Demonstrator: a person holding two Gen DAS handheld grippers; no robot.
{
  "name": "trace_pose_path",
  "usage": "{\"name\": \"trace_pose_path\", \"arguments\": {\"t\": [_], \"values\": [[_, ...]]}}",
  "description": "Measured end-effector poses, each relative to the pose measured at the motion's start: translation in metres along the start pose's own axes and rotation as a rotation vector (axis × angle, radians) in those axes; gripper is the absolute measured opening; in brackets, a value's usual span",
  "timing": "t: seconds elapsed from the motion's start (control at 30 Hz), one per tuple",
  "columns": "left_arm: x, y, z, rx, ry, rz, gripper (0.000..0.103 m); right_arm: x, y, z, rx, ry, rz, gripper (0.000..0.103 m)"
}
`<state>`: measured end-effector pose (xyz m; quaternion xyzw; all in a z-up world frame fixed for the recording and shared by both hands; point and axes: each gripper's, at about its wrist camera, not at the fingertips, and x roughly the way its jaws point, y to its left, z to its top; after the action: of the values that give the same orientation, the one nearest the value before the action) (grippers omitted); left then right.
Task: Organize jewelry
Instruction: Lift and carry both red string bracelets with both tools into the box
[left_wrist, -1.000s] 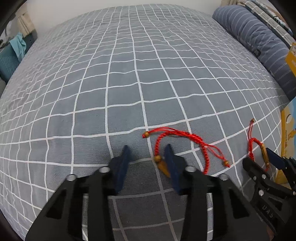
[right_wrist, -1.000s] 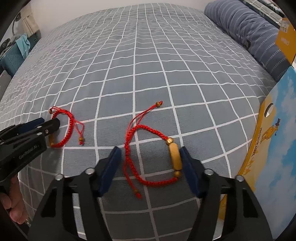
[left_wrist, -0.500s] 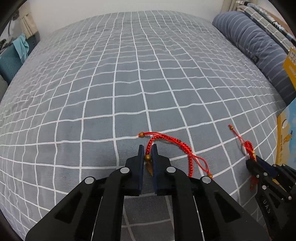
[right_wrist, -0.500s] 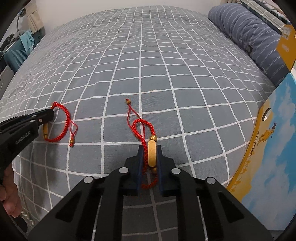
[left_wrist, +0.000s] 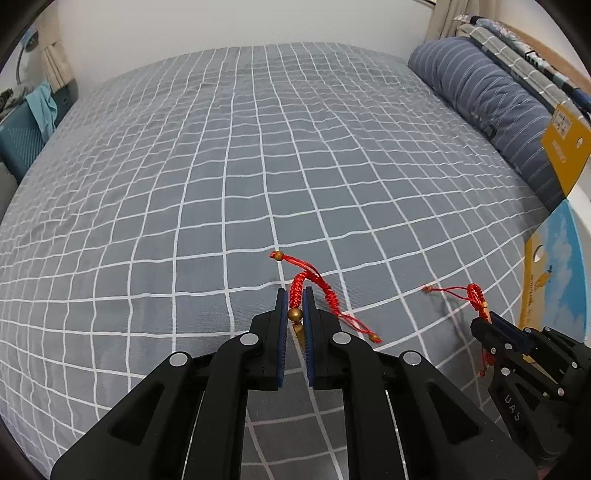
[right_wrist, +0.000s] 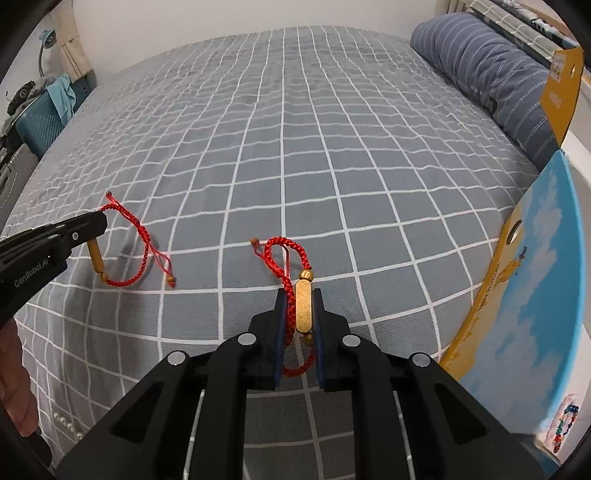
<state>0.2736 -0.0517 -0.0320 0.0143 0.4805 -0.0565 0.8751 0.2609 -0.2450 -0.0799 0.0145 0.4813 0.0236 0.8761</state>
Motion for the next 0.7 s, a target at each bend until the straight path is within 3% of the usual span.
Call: {"name": "trace_pose_path", "arguments": {"t": [0.7], "values": [[-0.064,-0.014,0.002,0.025,-0.112,-0.033,0.008,-0.06,0.003,0.009,-0.001,-0.104,0.004,0.012]]}}
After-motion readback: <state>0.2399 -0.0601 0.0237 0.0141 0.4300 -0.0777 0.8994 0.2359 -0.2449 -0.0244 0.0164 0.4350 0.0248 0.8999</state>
